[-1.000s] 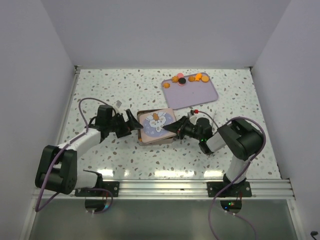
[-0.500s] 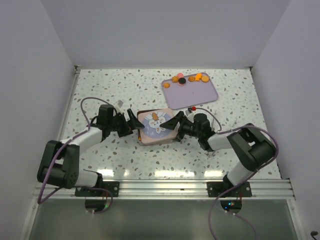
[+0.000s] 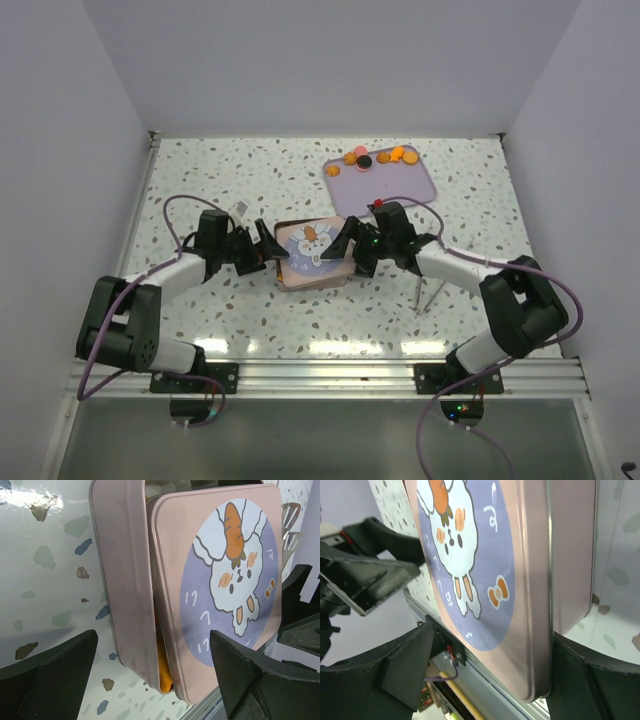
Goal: Pack the cookies
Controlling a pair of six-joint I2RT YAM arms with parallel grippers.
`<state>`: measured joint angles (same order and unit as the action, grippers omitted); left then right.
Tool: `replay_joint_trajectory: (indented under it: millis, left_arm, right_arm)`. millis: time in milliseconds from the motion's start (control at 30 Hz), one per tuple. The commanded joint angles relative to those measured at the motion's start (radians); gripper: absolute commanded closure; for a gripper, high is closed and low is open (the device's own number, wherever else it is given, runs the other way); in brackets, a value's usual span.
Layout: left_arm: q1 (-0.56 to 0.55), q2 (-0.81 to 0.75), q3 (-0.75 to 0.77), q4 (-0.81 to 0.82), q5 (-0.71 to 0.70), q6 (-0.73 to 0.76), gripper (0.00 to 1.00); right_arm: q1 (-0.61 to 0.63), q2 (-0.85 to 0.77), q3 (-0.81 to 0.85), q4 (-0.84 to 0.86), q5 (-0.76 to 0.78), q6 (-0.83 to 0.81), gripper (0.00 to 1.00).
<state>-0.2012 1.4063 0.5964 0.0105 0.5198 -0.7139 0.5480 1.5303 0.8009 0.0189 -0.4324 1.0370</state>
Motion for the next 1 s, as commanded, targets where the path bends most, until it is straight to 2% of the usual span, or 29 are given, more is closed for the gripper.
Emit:
replay_joint_trajectory:
  millis: [0,300,567,967]
  left_arm:
    - [0.008,0.002,0.014,0.045,-0.003,0.028,0.01]
    - [0.008,-0.004,0.009,0.046,-0.009,0.024,0.01]
    - [0.009,-0.001,0.023,0.042,-0.021,0.022,0.01]
    - [0.008,0.005,0.031,0.04,-0.027,0.018,0.01]
  right_arm:
    - [0.003,-0.025,0.029,-0.21,0.044,-0.087,0.17]
    - [0.003,-0.032,0.067,-0.335,0.069,-0.147,0.18]
    - [0.003,-0.024,0.239,-0.565,0.127,-0.252,0.16]
    - [-0.003,-0.065,0.251,-0.631,0.15,-0.278,0.15]
